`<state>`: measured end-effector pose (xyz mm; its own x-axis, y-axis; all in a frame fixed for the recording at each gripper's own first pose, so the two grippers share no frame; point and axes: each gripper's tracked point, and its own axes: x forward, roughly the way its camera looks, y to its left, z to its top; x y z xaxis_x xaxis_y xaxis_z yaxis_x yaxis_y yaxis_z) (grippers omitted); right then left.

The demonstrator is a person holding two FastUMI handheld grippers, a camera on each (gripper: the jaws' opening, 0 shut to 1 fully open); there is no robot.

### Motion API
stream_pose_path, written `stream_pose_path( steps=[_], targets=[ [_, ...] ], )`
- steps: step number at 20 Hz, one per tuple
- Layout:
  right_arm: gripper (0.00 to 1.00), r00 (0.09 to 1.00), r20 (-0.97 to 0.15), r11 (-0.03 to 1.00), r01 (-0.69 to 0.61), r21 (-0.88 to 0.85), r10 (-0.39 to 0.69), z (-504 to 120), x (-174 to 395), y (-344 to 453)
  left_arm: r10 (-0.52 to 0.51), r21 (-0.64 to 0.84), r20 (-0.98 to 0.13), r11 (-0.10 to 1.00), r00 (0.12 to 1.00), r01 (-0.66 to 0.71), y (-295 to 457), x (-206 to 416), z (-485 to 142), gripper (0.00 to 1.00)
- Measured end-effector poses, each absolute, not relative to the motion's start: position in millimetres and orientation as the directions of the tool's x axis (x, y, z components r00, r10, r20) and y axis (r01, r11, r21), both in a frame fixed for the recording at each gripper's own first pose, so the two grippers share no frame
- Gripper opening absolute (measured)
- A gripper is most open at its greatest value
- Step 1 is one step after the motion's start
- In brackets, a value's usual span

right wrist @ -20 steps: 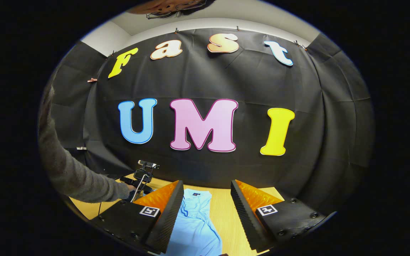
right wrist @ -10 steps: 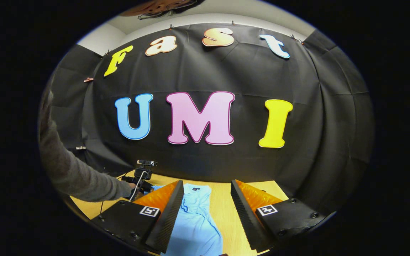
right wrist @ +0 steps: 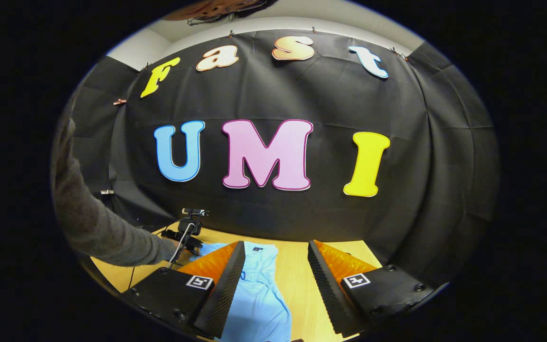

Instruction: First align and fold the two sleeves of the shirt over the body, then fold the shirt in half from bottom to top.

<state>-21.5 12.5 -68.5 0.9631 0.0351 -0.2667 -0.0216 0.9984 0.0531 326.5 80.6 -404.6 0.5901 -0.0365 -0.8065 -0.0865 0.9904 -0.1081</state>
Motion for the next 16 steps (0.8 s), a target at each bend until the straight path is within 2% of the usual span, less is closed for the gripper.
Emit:
stream_pose_path(
  steps=[3,7,12,16],
  targets=[
    [0.83,0.963,-0.268,0.998,-0.012,0.067,0.029,-68.4,-21.0,7.1,-0.067,-0.138,-0.751,0.989,0.657,-0.057,61.4,335.9,-375.0,0.06],
    [0.83,0.963,-0.267,0.997,-0.017,0.079,0.038,-68.9,-19.4,9.5,-0.172,-0.185,-0.684,0.981,0.709,0.06,5.4,331.3,-335.1,0.06],
    [0.83,0.963,-0.268,0.996,-0.017,0.088,0.041,-70.4,-24.5,10.4,-0.296,-0.208,-0.623,0.955,0.724,0.211,-73.3,303.5,-302.2,0.06],
    [0.83,0.962,-0.273,0.995,0.001,0.097,0.026,-71.8,-28.5,2.0,-0.346,-0.157,-0.64,0.933,0.686,0.324,-119.5,274.6,-310.9,0.06]
  ],
)
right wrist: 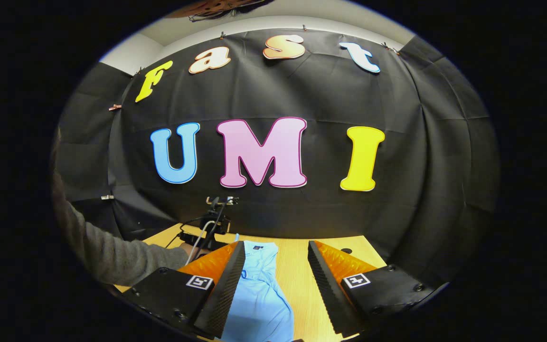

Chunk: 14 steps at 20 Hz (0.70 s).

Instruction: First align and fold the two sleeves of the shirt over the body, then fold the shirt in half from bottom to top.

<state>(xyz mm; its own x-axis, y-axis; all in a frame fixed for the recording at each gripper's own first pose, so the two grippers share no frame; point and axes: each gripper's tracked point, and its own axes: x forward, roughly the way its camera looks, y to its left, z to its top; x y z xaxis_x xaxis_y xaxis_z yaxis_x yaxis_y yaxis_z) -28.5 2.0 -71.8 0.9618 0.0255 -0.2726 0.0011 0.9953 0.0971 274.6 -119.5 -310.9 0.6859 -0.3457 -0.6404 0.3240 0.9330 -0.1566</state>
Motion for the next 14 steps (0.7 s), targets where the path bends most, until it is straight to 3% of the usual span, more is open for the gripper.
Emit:
stream_pose_path(
  steps=[7,14],
  targets=[
    [0.84,0.96,-0.279,0.995,0.019,0.095,0.009,-73.7,-33.6,-5.9,-0.369,-0.066,-0.705,0.885,0.606,0.461,-154.1,241.9,-348.7,0.06],
    [0.84,0.96,-0.281,0.996,0.018,0.09,0.008,-75.1,-34.1,-6.9,-0.292,0.036,-0.767,0.869,0.572,0.493,-150.4,239.7,-380.3,0.06]
  ],
)
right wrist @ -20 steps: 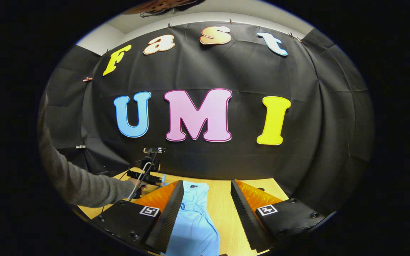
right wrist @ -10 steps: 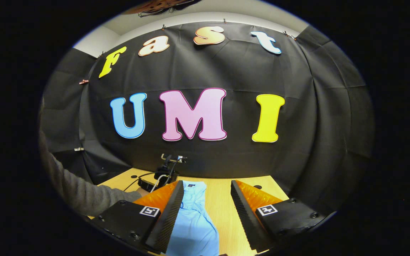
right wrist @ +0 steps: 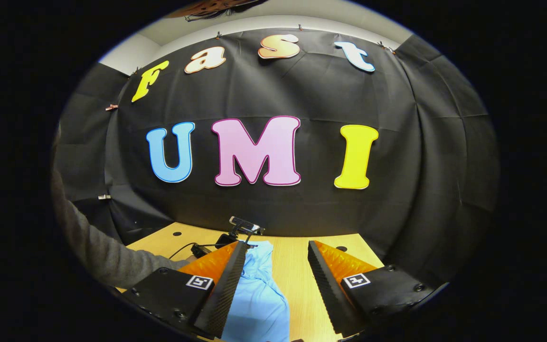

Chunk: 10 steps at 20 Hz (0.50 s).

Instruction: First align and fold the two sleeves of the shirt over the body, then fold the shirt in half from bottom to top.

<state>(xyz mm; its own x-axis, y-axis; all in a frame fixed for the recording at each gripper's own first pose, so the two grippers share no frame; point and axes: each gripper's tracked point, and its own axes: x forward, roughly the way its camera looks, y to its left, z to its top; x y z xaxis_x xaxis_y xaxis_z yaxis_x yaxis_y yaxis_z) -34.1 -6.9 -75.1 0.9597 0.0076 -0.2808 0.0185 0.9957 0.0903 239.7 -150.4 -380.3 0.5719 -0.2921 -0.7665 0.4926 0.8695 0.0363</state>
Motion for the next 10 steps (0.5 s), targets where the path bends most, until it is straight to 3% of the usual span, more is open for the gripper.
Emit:
stream_pose_path(
  steps=[1,2,3,6,8,10],
  targets=[
    [0.84,0.96,-0.281,0.996,0.019,0.091,0.007,-75.1,-33.5,-7.3,-0.29,0.04,-0.769,0.867,0.569,0.496,-150.8,240.1,-381.1,0.08],
    [0.83,0.96,-0.278,0.996,0.021,0.09,0.005,-74.7,-33.4,-7.5,-0.289,0.042,-0.771,0.866,0.567,0.498,-150.7,240.4,-381.8,0.18],
    [0.83,0.96,-0.278,0.996,0.021,0.089,0.005,-73.6,-33.8,-7.1,-0.286,0.046,-0.773,0.865,0.567,0.499,-150.4,239.8,-382.6,0.16],
    [0.83,0.962,-0.274,0.996,0.023,0.085,0.002,-71.8,-34.1,-6.7,-0.282,0.052,-0.77,0.866,0.572,0.497,-150.9,241.3,-385.6,0.46],
    [0.83,0.962,-0.271,0.996,0.025,0.084,-0.001,-69.7,-34.0,-6.5,-0.275,0.063,-0.763,0.869,0.585,0.491,-150.1,244.2,-385.7,0.52],
    [0.83,0.963,-0.268,0.996,0.026,0.081,-0.003,-68.0,-35.1,-6.2,-0.273,0.066,-0.758,0.871,0.592,0.486,-148.4,245.7,-385.7,0.7]
  ],
)
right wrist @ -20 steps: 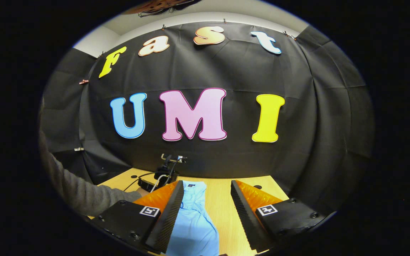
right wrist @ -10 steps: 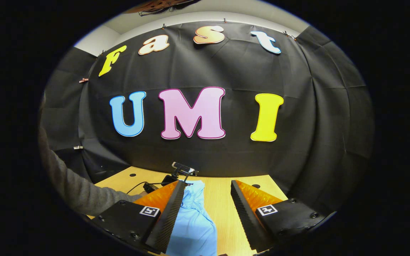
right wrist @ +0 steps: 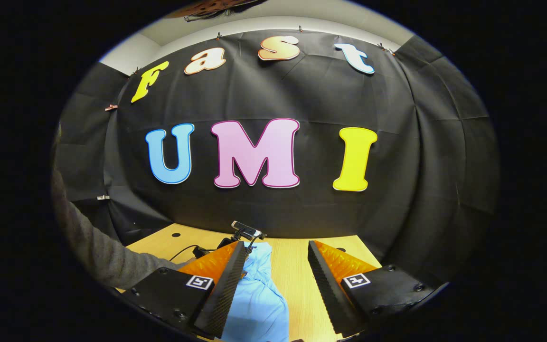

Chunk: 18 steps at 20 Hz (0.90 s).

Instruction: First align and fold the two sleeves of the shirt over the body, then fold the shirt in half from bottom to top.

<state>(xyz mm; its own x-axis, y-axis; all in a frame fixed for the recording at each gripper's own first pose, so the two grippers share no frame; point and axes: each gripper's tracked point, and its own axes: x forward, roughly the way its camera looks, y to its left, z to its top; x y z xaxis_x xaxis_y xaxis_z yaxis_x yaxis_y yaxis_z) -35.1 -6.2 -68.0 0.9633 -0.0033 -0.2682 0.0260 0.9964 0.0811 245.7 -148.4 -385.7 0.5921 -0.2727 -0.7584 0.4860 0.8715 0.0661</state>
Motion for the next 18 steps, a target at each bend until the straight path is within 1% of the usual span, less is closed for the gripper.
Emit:
stream_pose_path(
  steps=[1,2,3,4,5,6,9,10,12,14,18],
  targets=[
    [0.83,0.964,-0.268,0.996,0.027,0.079,-0.005,-67.0,-35.6,-6.4,-0.271,0.067,-0.759,0.873,0.593,0.484,-147.8,245.8,-386.0,0.69],
    [0.83,0.964,-0.267,0.997,0.027,0.079,-0.005,-66.1,-36.6,-6.1,-0.269,0.069,-0.757,0.874,0.595,0.482,-146.8,246.2,-385.7,0.72],
    [0.84,0.964,-0.266,0.997,0.027,0.078,-0.006,-65.6,-36.9,-5.4,-0.264,0.073,-0.755,0.876,0.6,0.477,-145.6,246.4,-383.8,0.77],
    [0.83,0.964,-0.264,0.997,0.028,0.077,-0.006,-64.4,-37.5,-5.1,-0.26,0.075,-0.754,0.878,0.603,0.473,-144.5,245.8,-382.1,0.77],
    [0.83,0.965,-0.262,0.997,0.028,0.076,-0.007,-62.9,-37.4,-4.9,-0.258,0.079,-0.749,0.88,0.611,0.469,-143.4,245.7,-379.0,0.79],
    [0.83,0.966,-0.259,0.997,0.029,0.075,-0.009,-60.9,-38.3,-5.0,-0.269,0.069,-0.744,0.88,0.612,0.47,-145.6,244.1,-374.1,0.86],
    [0.84,0.968,-0.252,0.997,0.03,0.076,-0.01,-57.4,-39.1,-3.2,-0.31,0.042,-0.71,0.878,0.632,0.477,-151.4,241.2,-351.4,0.89],
    [0.84,0.968,-0.25,0.997,0.029,0.076,-0.009,-56.2,-38.8,-2.1,-0.32,0.04,-0.696,0.877,0.643,0.479,-151.7,239.1,-339.9,0.92],
    [0.83,0.969,-0.247,0.997,0.028,0.077,-0.008,-53.8,-40.1,-0.2,-0.343,0.043,-0.648,0.875,0.68,0.482,-151.7,232.3,-310.4,0.94],
    [0.83,0.971,-0.24,0.997,0.026,0.077,-0.007,-50.2,-41.0,2.1,-0.367,0.032,-0.586,0.881,0.723,0.473,-146.1,216.7,-272.8,0.94],
    [0.83,0.976,-0.22,0.997,0.018,0.075,-0.002,-38.8,-39.2,6.0,-0.399,0.003,-0.426,0.897,0.812,0.442,-117.6,159.3,-183.2,0.94]
  ],
)
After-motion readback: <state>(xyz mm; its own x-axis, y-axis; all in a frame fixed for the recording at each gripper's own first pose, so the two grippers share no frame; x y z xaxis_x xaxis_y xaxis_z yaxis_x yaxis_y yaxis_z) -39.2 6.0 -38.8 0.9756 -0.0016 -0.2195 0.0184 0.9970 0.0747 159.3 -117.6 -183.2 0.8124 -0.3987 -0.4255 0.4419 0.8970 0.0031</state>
